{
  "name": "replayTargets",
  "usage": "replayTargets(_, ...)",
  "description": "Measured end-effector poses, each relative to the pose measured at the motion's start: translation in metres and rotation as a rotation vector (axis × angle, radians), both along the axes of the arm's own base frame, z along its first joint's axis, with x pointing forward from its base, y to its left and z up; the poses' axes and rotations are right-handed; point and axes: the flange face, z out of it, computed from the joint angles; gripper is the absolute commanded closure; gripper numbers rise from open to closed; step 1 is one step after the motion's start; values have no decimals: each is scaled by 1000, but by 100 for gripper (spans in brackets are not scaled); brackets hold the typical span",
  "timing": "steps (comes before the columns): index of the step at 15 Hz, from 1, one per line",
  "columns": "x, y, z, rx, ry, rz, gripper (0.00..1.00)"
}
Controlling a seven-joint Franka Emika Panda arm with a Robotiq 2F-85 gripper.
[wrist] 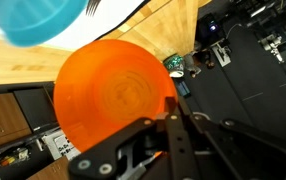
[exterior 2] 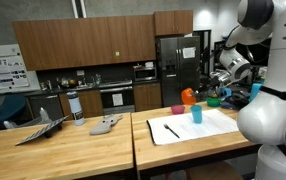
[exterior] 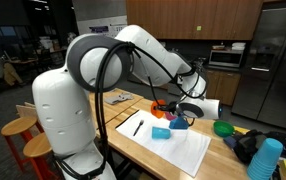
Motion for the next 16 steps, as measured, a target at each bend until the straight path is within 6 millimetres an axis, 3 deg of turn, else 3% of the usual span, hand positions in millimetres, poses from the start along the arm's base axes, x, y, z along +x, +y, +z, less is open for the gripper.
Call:
replayTargets(7,-1,3,-1,-20,6,-6,99)
replayTargets(8,0,3,0,-31,6,-11,84)
replayTargets(9,1,5,3,-40,9,-16,95)
replayTargets(11,2,7,8,-55,15,-24,85)
replayTargets(16,1,8,10,-63,15,-27,84)
